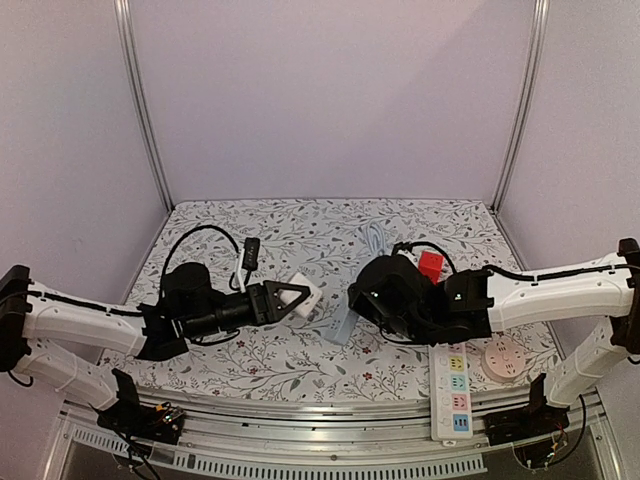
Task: Pull the plug off the socket
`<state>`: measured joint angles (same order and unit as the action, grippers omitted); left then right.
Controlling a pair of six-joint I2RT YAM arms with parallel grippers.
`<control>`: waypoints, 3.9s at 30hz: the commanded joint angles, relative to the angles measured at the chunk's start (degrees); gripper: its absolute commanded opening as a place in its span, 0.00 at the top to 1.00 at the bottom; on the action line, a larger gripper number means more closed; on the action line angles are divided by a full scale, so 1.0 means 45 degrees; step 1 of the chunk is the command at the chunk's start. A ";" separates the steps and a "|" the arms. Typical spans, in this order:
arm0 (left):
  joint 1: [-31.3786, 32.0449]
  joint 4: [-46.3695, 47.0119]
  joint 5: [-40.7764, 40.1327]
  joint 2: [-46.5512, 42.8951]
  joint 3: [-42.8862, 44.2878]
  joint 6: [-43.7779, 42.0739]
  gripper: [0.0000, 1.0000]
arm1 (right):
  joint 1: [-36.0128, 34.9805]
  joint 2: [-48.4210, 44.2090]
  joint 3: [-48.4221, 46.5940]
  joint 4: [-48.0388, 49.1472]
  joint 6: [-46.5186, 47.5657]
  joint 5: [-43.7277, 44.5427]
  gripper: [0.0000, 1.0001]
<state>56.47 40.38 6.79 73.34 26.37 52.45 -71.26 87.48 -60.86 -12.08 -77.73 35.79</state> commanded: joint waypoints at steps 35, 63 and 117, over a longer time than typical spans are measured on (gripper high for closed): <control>-0.5971 -0.9490 0.2489 0.1566 0.2163 -0.1619 1.00 | -0.0005 -0.2154 0.1312 0.0017 0.8183 -0.1625 1.00; -0.6064 -0.9679 0.1864 0.2093 0.1798 -0.1592 0.35 | -0.0008 -0.1230 0.1388 0.0106 0.7141 -0.1996 1.00; -0.4343 -1.1747 -0.0730 -0.3319 0.2322 -0.1264 0.01 | 0.0827 -0.0212 -0.0057 -0.4050 0.7499 -0.2042 0.02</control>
<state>35.35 -11.57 3.84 58.78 35.75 48.01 -70.48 90.26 -63.94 -21.63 -44.03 20.78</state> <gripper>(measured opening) 0.989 0.979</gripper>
